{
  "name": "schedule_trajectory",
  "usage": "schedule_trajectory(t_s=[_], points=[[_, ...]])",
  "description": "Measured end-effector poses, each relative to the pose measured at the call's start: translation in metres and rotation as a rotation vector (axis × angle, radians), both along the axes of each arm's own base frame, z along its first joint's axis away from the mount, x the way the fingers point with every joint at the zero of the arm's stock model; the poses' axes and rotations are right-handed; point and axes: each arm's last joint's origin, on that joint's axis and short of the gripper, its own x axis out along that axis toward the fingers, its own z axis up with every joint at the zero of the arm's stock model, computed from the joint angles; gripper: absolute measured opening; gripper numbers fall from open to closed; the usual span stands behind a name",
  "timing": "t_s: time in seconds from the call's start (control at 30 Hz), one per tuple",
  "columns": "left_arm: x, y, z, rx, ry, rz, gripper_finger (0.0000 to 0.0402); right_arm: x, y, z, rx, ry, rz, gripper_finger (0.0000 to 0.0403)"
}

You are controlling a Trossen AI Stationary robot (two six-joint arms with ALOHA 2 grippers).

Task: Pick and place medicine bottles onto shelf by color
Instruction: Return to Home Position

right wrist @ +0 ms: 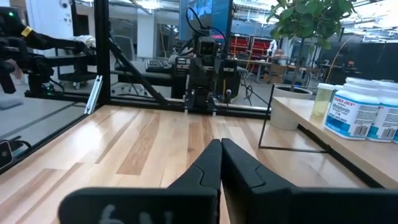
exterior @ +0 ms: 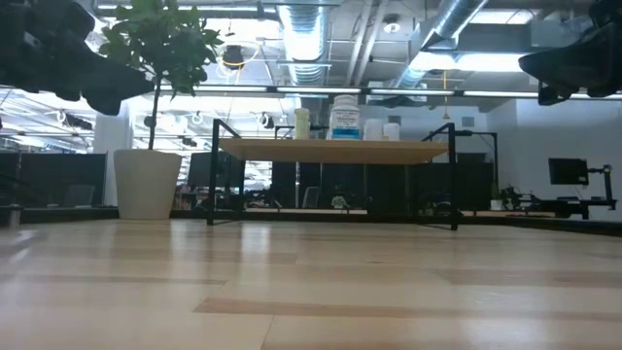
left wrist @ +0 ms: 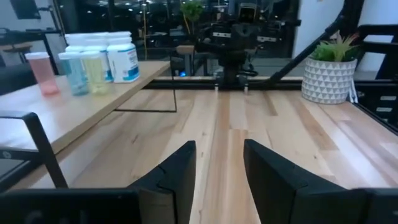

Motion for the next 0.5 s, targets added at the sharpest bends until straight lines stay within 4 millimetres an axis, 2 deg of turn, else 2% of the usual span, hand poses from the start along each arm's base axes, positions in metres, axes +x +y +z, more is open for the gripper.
schedule_trajectory(t_s=[0.5], points=[[0.0, -0.0001, -0.0001, 0.015, 0.004, -0.003, 0.0122, 0.0, 0.0, -0.0003, -0.001, 0.001, -0.001, 0.0029]])
